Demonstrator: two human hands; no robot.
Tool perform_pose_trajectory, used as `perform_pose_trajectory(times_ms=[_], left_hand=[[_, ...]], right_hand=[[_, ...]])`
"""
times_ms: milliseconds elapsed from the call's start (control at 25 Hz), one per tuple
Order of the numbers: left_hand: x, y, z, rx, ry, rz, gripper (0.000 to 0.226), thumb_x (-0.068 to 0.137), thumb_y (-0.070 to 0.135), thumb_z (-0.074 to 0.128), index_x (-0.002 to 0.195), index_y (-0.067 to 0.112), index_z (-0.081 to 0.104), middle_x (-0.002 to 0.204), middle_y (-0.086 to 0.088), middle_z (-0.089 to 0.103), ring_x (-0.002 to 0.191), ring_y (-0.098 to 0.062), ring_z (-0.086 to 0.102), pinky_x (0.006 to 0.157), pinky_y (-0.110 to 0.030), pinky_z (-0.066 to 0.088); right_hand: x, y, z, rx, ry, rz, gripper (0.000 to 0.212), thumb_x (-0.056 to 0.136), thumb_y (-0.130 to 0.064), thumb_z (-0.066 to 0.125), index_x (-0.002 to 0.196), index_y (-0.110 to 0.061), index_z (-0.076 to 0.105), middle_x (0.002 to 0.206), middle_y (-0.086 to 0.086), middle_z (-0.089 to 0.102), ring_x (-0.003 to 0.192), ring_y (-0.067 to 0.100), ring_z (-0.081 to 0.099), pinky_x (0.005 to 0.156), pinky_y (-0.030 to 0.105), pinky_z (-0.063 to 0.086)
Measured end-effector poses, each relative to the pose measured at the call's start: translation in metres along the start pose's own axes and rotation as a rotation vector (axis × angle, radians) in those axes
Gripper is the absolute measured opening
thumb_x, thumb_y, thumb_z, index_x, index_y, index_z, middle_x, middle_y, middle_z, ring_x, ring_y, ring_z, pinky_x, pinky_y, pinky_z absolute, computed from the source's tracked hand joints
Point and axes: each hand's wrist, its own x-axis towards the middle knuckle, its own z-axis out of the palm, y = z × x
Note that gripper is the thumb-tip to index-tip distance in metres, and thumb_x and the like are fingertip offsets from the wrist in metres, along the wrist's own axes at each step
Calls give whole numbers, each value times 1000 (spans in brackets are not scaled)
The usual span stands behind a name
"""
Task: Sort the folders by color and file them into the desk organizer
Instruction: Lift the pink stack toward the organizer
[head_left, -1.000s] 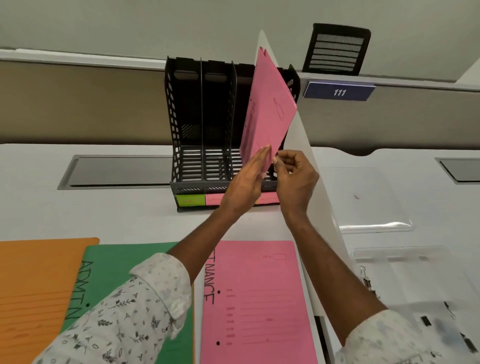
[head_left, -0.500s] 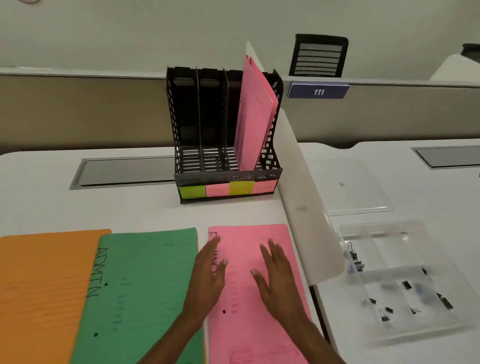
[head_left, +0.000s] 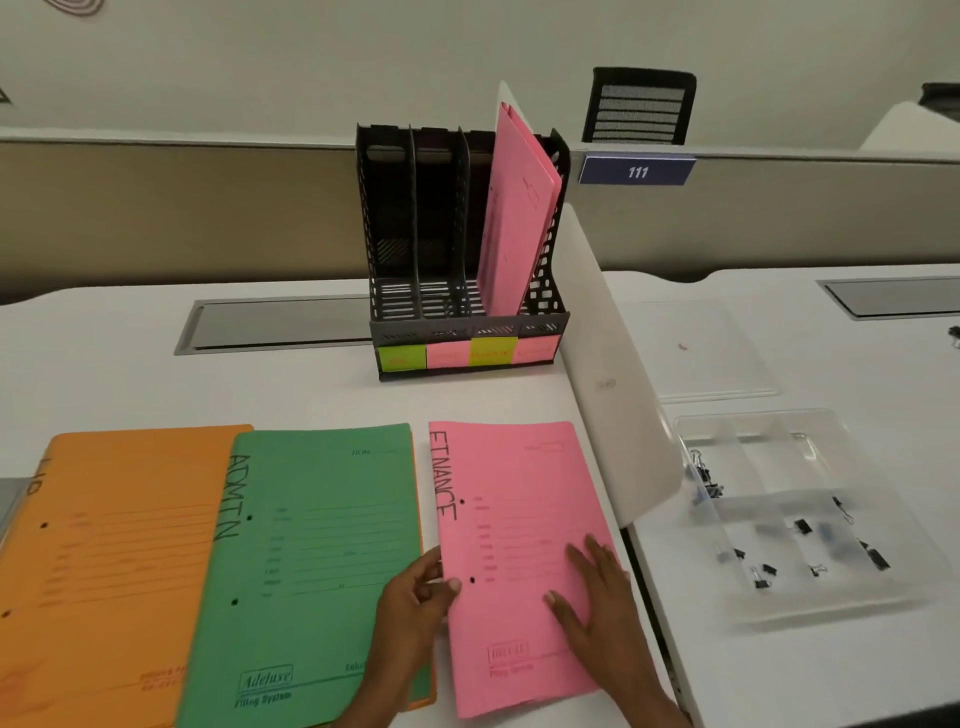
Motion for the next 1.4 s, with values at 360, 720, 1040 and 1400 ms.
perform_pose_trajectory(times_ms=[360,720,1040,1400], left_hand=[[0,45,-48,-123,-95,246,40,88,18,72,124,35,69,121,12,75,109,-9,72,79,-24,60],[14,60,-80,-196,-98,341,30,88,34,75,118,36,74,120,6,76,109,-14,72,80,-23,60],[21,28,-42,-589,-183,7,52,86,24,72,135,18,58,123,-8,74,109,-27,73,82,-31,63],[36,51,-11,-768,-220,-44,37,79,10,73,116,11,72,104,-8,79,83,-15,76,70,-27,63]], right_hand=[[81,-111,-139,72,314,-395,56,96,-19,68,148,-18,49,156,-4,44,143,10,38,119,20,27],[112,-199,-255,101,-83,-498,14,90,-14,75,102,-20,80,96,-7,79,88,4,72,80,14,53],[99,-232,-283,469,173,-393,13,94,-17,71,103,-23,79,95,0,80,79,12,74,71,27,61],[90,-216,-313,623,20,-281,37,84,-17,77,120,-14,73,117,13,75,101,24,71,87,34,59]])
